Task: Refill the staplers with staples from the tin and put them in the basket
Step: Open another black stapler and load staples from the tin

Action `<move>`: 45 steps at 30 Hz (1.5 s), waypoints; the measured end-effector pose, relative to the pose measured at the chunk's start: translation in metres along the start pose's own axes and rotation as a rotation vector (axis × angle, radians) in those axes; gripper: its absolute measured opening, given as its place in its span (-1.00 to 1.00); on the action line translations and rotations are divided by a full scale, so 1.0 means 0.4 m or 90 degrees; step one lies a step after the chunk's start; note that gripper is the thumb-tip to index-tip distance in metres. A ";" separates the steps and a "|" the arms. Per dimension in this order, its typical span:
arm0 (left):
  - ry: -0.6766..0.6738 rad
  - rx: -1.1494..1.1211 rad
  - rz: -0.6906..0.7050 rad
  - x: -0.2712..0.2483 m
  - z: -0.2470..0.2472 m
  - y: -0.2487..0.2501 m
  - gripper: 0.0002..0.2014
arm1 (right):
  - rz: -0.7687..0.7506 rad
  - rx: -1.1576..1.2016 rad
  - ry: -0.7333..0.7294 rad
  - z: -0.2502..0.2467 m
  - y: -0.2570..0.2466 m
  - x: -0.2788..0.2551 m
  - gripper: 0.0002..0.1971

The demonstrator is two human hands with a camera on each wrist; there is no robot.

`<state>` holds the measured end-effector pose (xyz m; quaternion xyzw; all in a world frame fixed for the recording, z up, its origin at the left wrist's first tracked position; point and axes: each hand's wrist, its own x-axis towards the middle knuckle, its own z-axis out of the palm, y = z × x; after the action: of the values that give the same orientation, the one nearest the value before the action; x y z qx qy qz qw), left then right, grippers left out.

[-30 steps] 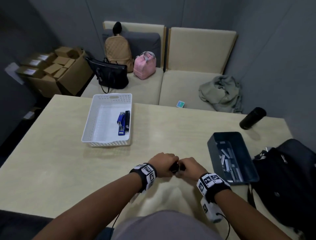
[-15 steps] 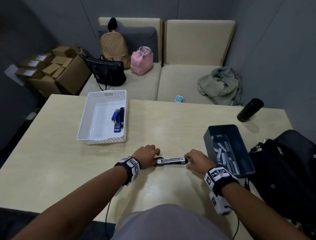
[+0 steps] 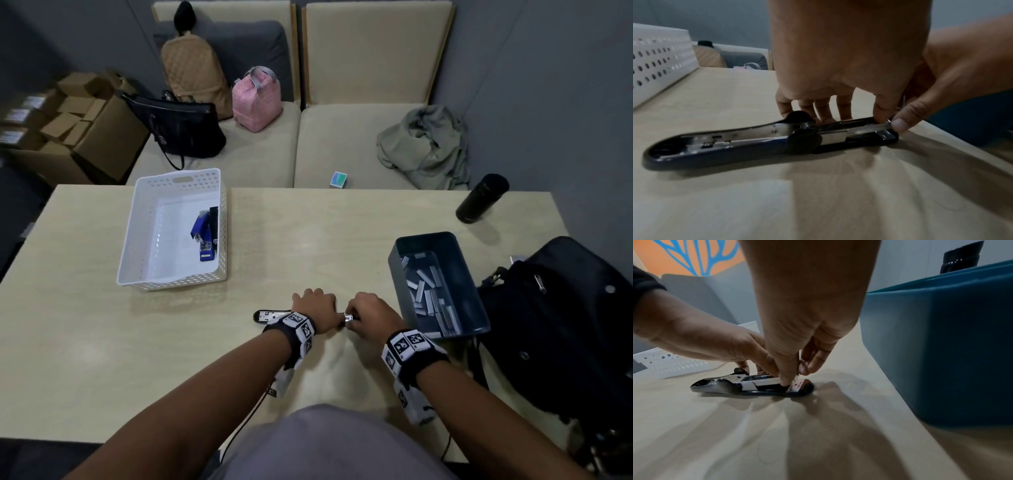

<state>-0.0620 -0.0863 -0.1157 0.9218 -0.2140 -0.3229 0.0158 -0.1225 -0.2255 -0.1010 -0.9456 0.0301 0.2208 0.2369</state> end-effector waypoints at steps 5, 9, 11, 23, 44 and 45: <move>-0.022 -0.081 -0.062 0.012 -0.006 0.008 -0.58 | 0.015 -0.008 -0.005 0.003 0.004 0.011 -0.83; -0.027 -0.133 -0.099 0.012 -0.002 0.018 -0.67 | 0.026 -0.010 -0.007 0.012 0.004 0.017 -0.84; -0.026 -0.157 -0.110 0.011 -0.001 0.018 -0.73 | 0.031 -0.007 -0.006 0.014 0.005 0.020 -0.85; 0.003 -0.154 -0.111 0.017 0.005 0.023 -0.57 | 0.040 0.013 0.002 0.008 0.003 0.012 -0.84; 0.080 -0.342 -0.091 -0.026 0.024 -0.117 -0.81 | 0.039 -0.042 0.004 0.017 -0.015 0.020 -0.85; 0.090 -0.342 -0.079 -0.029 0.025 -0.120 -0.83 | 0.034 -0.049 -0.007 0.015 -0.018 0.022 -0.85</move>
<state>-0.0575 -0.0371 -0.1248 0.9162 -0.0622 -0.3035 0.2541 -0.1160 -0.2158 -0.1064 -0.9517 0.0456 0.2336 0.1942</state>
